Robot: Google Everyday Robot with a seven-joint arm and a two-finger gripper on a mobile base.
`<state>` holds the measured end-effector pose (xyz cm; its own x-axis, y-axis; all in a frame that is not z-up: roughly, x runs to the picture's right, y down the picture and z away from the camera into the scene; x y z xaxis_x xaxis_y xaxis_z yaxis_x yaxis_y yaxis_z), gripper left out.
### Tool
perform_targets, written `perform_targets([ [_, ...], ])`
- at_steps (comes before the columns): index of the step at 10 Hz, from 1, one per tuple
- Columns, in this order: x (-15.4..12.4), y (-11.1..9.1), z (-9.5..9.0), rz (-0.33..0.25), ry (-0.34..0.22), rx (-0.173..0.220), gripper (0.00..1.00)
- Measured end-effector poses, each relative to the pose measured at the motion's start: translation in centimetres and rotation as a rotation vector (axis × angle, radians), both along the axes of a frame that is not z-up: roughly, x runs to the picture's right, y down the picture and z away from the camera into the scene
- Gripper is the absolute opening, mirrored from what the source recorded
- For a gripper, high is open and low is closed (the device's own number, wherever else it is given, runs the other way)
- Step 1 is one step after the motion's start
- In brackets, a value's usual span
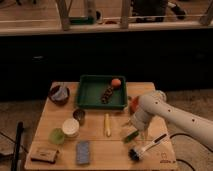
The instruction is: Place pepper in table surface
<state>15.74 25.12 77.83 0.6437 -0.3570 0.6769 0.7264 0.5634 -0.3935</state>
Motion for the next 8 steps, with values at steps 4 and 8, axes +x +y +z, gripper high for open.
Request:
perform_targets([
  [4,0.26,-0.46,-0.39,-0.002,-0.002,0.006,0.80],
  [8,0.45,-0.94,-0.37,0.000,-0.003,0.009,0.80],
])
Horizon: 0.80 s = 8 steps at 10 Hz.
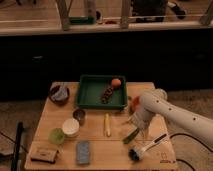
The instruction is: Place pepper in table surface
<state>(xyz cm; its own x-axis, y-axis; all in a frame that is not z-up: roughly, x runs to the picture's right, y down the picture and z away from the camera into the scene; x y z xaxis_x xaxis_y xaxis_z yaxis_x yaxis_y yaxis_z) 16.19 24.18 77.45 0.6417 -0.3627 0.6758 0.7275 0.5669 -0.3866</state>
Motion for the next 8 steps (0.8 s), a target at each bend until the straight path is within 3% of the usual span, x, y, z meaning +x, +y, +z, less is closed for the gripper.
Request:
perform_targets([
  [8,0.49,-1.03,0.45,-0.008,0.001,-0.003,0.80],
])
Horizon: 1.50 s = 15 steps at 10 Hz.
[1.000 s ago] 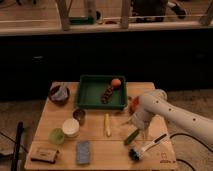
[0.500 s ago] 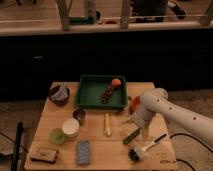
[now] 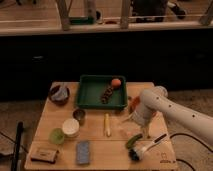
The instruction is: Place pepper in table surface
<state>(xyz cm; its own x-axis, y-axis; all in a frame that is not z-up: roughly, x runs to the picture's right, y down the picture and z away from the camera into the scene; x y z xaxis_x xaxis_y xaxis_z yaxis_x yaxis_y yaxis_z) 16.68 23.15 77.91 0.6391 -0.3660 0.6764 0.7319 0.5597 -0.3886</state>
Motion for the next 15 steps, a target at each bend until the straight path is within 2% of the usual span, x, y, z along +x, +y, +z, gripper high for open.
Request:
perform_targets([
  [15,-0.03,0.06,0.04,0.001,-0.001,-0.001,0.80],
])
